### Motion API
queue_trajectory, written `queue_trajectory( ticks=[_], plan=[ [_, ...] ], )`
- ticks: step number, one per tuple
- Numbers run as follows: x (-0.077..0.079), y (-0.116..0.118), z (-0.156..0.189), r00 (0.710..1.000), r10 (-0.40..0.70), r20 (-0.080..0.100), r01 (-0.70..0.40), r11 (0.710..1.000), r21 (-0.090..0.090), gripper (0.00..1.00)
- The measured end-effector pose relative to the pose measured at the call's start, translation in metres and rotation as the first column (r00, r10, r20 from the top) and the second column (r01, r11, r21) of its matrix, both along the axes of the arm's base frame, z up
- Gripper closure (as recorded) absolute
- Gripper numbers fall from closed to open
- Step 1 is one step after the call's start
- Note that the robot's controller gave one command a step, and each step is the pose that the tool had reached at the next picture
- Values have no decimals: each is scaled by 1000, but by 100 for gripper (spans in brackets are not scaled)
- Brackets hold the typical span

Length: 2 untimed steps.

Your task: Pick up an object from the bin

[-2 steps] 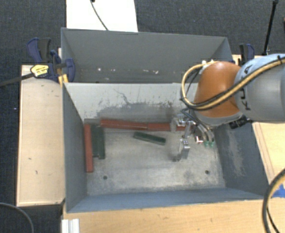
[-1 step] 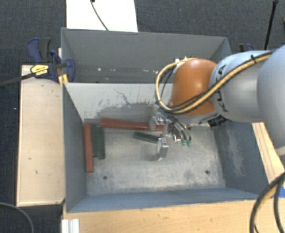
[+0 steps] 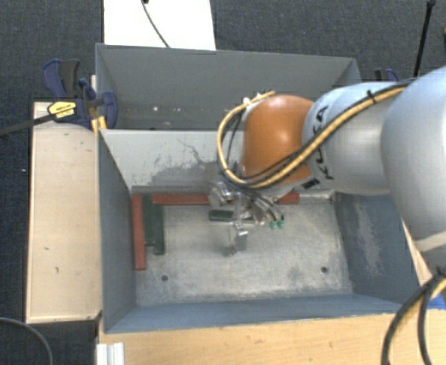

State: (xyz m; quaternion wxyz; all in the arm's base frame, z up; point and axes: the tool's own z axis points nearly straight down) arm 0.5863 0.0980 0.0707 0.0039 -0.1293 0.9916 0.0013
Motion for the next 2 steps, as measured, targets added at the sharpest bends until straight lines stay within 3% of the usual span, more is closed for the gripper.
queue_trajectory(
  ticks=[1,2],
  plan=[
    [0,-2,0,1000,-8,0,8,1000,-1,100],
    [-25,2,142,1000,27,3,-27,1000,-2,100]
  ],
)
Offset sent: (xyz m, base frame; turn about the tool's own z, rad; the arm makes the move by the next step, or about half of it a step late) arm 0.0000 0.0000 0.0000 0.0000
